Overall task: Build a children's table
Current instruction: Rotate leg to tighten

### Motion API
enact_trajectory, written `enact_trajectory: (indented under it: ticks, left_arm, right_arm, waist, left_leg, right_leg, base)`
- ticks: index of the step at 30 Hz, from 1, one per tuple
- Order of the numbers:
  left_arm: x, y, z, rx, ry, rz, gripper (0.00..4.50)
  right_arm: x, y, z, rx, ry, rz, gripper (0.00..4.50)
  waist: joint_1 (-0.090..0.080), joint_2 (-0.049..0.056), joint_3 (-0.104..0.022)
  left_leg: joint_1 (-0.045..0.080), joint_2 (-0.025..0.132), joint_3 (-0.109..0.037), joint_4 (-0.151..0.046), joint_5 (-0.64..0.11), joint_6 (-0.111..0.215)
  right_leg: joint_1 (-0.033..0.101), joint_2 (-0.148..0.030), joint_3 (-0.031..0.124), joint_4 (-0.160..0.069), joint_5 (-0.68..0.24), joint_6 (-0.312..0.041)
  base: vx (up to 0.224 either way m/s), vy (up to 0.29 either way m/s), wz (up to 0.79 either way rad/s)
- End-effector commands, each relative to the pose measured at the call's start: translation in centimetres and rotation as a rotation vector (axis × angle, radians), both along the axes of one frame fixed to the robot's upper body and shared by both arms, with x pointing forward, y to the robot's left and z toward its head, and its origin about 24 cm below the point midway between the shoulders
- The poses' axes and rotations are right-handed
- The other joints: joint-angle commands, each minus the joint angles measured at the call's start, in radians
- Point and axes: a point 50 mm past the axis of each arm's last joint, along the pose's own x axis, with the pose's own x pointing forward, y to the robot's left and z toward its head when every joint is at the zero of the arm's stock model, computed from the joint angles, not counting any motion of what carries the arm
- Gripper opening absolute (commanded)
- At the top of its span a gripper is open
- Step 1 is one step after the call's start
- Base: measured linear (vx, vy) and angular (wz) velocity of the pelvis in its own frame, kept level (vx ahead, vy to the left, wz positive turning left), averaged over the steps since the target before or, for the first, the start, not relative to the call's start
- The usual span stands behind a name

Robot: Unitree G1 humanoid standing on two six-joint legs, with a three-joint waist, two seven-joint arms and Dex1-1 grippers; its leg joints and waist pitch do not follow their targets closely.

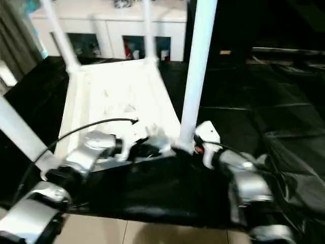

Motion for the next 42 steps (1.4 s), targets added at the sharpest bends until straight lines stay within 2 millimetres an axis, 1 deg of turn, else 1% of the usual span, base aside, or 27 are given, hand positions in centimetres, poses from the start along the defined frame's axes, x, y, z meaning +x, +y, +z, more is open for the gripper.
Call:
enact_trajectory:
  ticks: [1,2,3,4,5,6,8,9,11,15,19,21,24,25,26,28,29,30,31,32,33,34,36,37,39,40,42]
  left_arm:
    - [-1.0,-0.2,-0.3,0.012,0.053,-0.119,0.0]
    - [-1.1,0.0,-0.3,0.013,0.061,-0.139,0.0]
    - [-1.4,0.3,-0.2,0.024,0.077,-0.185,0.0]
    - [-1.4,0.4,-0.2,0.029,0.081,-0.197,0.0]
    - [-1.2,0.5,-0.1,0.033,0.065,-0.185,0.0]
    - [-1.1,0.6,-0.1,0.034,0.061,-0.182,0.0]
    - [-1.0,0.7,0.0,0.038,0.059,-0.18,0.0]
    - [-0.9,0.8,0.1,0.038,0.058,-0.181,0.0]
    - [-0.9,0.8,0.2,0.036,0.058,-0.182,0.0]
    - [-1.0,0.8,0.3,0.026,0.052,-0.176,0.0]
    - [-0.6,0.4,0.2,-0.001,0.032,-0.107,0.0]
    - [-0.3,0.2,0.1,-0.014,0.014,-0.05,0.0]
    - [0.5,-0.9,0.0,-0.051,-0.026,0.103,0.0]
    - [0.6,-1.3,0.0,-0.059,-0.031,0.133,0.0]
    - [0.7,-1.8,-0.1,-0.068,-0.039,0.175,0.0]
    - [0.9,-2.7,-0.3,-0.081,-0.049,0.242,0.0]
    - [1.0,-3.2,-0.4,-0.083,-0.053,0.273,0.0]
    - [1.0,-3.5,-0.4,-0.084,-0.055,0.286,0.0]
    - [1.0,-4.2,-0.6,-0.085,-0.057,0.305,0.0]
    - [0.9,-4.6,-0.7,-0.086,-0.059,0.315,0.0]
    - [0.8,-5.1,-0.7,-0.089,-0.06,0.318,0.0]
    - [0.7,-5.5,-0.7,-0.092,-0.062,0.314,0.0]
    - [0.4,-6.1,-0.7,-0.097,-0.067,0.289,0.0]
    - [0.3,-6.2,-0.7,-0.102,-0.064,0.275,0.0]
    - [0.2,-6.2,-0.7,-0.106,-0.061,0.262,0.0]
    - [0.2,-6.2,-0.8,-0.107,-0.061,0.261,0.0]
    - [0.0,-6.0,-0.8,-0.108,-0.055,0.227,0.0]
  right_arm:
    - [-0.6,0.6,0.0,0.006,0.034,0.115,3.84]
    - [-0.6,0.5,0.1,0.001,0.036,0.125,3.84]
    - [-0.6,0.2,0.1,-0.009,0.048,0.151,3.84]
    - [-0.6,0.1,0.2,-0.011,0.054,0.159,3.84]
    - [-0.5,0.0,0.2,-0.018,0.054,0.168,3.84]
    - [-0.5,0.0,0.2,-0.019,0.054,0.17,3.84]
    - [-0.5,0.0,0.3,-0.017,0.055,0.179,3.84]
    - [-0.4,0.1,0.3,-0.013,0.06,0.193,3.68]
    - [-0.5,0.1,0.4,-0.008,0.063,0.201,3.51]
    - [-0.8,0.4,0.1,0.011,0.08,0.22,3.25]
    - [-1.2,0.8,-0.6,0.014,0.101,0.201,3.0]
    - [-1.1,0.8,-1.2,-0.007,0.104,0.149,2.74]
    - [-0.1,0.8,-3.1,-0.097,0.09,-0.094,2.67]
    - [0.2,0.9,-3.4,-0.097,0.091,-0.168,2.65]
    - [0.5,1.1,-3.6,-0.08,0.092,-0.247,2.64]
    - [1.2,1.6,-3.9,-0.043,0.102,-0.398,2.64]
    - [1.5,2.0,-4.0,-0.018,0.111,-0.469,2.64]
    - [1.7,2.2,-4.1,-0.007,0.116,-0.501,2.64]
    - [1.9,2.8,-4.2,0.014,0.127,-0.555,2.64]
    - [2.0,3.4,-4.2,0.022,0.13,-0.574,2.64]
    - [2.1,4.1,-4.2,0.022,0.121,-0.572,2.64]
    - [2.1,4.8,-4.2,0.027,0.115,-0.564,2.64]
    - [2.0,6.2,-3.8,0.044,0.079,-0.51,2.64]
    - [1.9,6.4,-3.7,0.042,0.06,-0.474,2.64]
    - [1.7,6.6,-3.5,0.037,0.04,-0.436,2.64]
    - [1.7,6.7,-3.5,0.037,0.037,-0.434,2.98]
    - [1.8,6.4,-3.2,0.044,0.032,-0.395,3.33]
  waist:
    - [0.011,-0.02,-0.064]
    - [0.016,-0.023,-0.066]
    - [0.02,-0.021,-0.06]
    - [0.022,-0.02,-0.058]
    - [0.025,-0.021,-0.053]
    - [0.027,-0.019,-0.052]
    - [0.029,-0.019,-0.05]
    - [0.03,-0.02,-0.049]
    - [0.032,-0.018,-0.049]
    - [0.035,-0.019,-0.055]
    - [0.039,-0.019,-0.054]
    - [0.04,-0.019,-0.05]
    - [0.032,-0.022,-0.045]
    - [0.019,-0.025,-0.04]
    - [0.012,-0.024,-0.036]
    - [-0.009,-0.024,-0.027]
    - [-0.024,-0.025,-0.025]
    - [-0.028,-0.023,-0.028]
    - [-0.037,-0.02,-0.03]
    - [-0.04,-0.01,-0.031]
    - [-0.051,-0.014,-0.034]
    - [-0.052,-0.012,-0.036]
    - [-0.054,-0.016,-0.037]
    - [-0.055,-0.011,-0.037]
    - [-0.054,-0.013,-0.039]
    - [-0.054,-0.013,-0.039]
    - [-0.053,-0.013,-0.039]
  left_leg:
    - [-0.001,0.085,-0.036,-0.054,-0.06,0.174]
    - [-0.003,0.085,-0.035,-0.048,-0.033,0.188]
    - [-0.004,0.084,-0.032,-0.047,-0.044,0.19]
    - [-0.003,0.085,-0.033,-0.049,-0.061,0.184]
    - [0.001,0.085,-0.031,-0.054,-0.115,0.153]
    - [0.004,0.086,-0.031,-0.055,-0.134,0.139]
    - [0.007,0.087,-0.032,-0.06,-0.17,0.104]
    - [0.008,0.087,-0.033,-0.063,-0.185,0.089]
    - [0.008,0.087,-0.034,-0.064,-0.191,0.077]
    - [0.005,0.085,-0.032,-0.059,-0.141,0.092]
    - [0.004,0.085,-0.032,-0.057,-0.133,0.103]
    - [0.008,0.085,-0.032,-0.061,-0.17,0.086]
    - [0.012,0.081,-0.036,-0.066,-0.218,0.047]
    - [0.014,0.078,-0.04,-0.072,-0.258,0.022]
    - [0.016,0.077,-0.041,-0.074,-0.28,0.015]
    - [0.025,0.069,-0.047,-0.072,-0.358,-0.002]
    - [0.037,0.062,-0.051,-0.065,-0.405,-0.008]
    - [0.035,0.063,-0.055,-0.067,-0.408,-0.008]
    - [0.023,0.067,-0.061,-0.074,-0.402,-0.006]
    - [0.023,0.07,-0.064,-0.079,-0.402,-0.009]
    - [0.018,0.074,-0.065,-0.084,-0.402,-0.008]
    - [0.017,0.075,-0.066,-0.086,-0.397,-0.006]
    - [0.019,0.07,-0.056,-0.083,-0.382,0.018]
    - [0.015,0.07,-0.055,-0.083,-0.366,0.027]
    - [0.013,0.072,-0.053,-0.082,-0.343,0.039]
    - [0.012,0.072,-0.053,-0.082,-0.337,0.042]
    - [0.012,0.071,-0.049,-0.08,-0.329,0.054]
  right_leg:
    - [0.057,-0.088,0.064,-0.032,-0.048,-0.249]
    - [0.054,-0.09,0.066,-0.023,-0.009,-0.26]
    - [0.047,-0.089,0.066,-0.026,-0.026,-0.263]
    - [0.047,-0.09,0.065,-0.03,-0.055,-0.261]
    - [0.045,-0.088,0.065,-0.041,-0.145,-0.244]
    - [0.044,-0.089,0.065,-0.044,-0.173,-0.239]
    - [0.044,-0.088,0.066,-0.05,-0.228,-0.223]
    - [0.045,-0.088,0.066,-0.052,-0.243,-0.216]
    - [0.046,-0.09,0.068,-0.052,-0.249,-0.21]
    - [0.05,-0.09,0.069,-0.042,-0.163,-0.222]
    - [0.049,-0.09,0.067,-0.043,-0.162,-0.225]
    - [0.046,-0.089,0.066,-0.053,-0.234,-0.209]
    - [0.042,-0.093,0.066,-0.067,-0.338,-0.178]
    - [0.04,-0.091,0.063,-0.078,-0.43,-0.152]
    - [0.037,-0.09,0.061,-0.085,-0.469,-0.141]
    - [0.033,-0.089,0.05,-0.103,-0.606,-0.094]
    - [0.023,-0.089,0.042,-0.121,-0.694,-0.051]
    - [0.027,-0.091,0.041,-0.12,-0.693,-0.046]
    - [0.036,-0.091,0.041,-0.117,-0.661,-0.045]
    - [0.038,-0.09,0.041,-0.116,-0.632,-0.05]
    - [0.042,-0.087,0.042,-0.112,-0.567,-0.065]
    - [0.044,-0.089,0.045,-0.108,-0.539,-0.075]
    - [0.038,-0.09,0.057,-0.104,-0.494,-0.111]
    - [0.041,-0.091,0.06,-0.101,-0.475,-0.124]
    - [0.043,-0.092,0.063,-0.098,-0.441,-0.139]
    - [0.044,-0.092,0.064,-0.095,-0.428,-0.145]
    - [0.045,-0.091,0.066,-0.092,-0.407,-0.16]
  base:
    - [0.0,0.0,0.0]
    - [0.0,0.0,0.0]
    - [0.0,0.0,0.0]
    - [0.0,0.0,0.0]
    - [0.0,0.0,0.0]
    - [0.0,0.0,0.0]
    - [0.0,0.0,0.0]
    - [0.0,0.0,0.0]
    - [0.0,0.0,0.0]
    - [0.0,0.0,0.0]
    - [0.0,0.0,0.0]
    - [0.0,0.0,0.0]
    - [0.0,0.0,0.0]
    - [0.0,0.0,0.0]
    - [0.0,0.0,0.0]
    - [0.0,0.0,0.0]
    - [0.0,0.0,0.0]
    - [0.0,0.0,0.0]
    - [0.0,0.0,0.0]
    - [0.0,0.0,0.0]
    - [0.0,0.0,0.0]
    - [0.0,0.0,0.0]
    - [0.0,0.0,0.0]
    - [0.0,0.0,0.0]
    - [0.0,0.0,0.0]
    - [0.0,0.0,0.0]
    - [0.0,0.0,0.0]
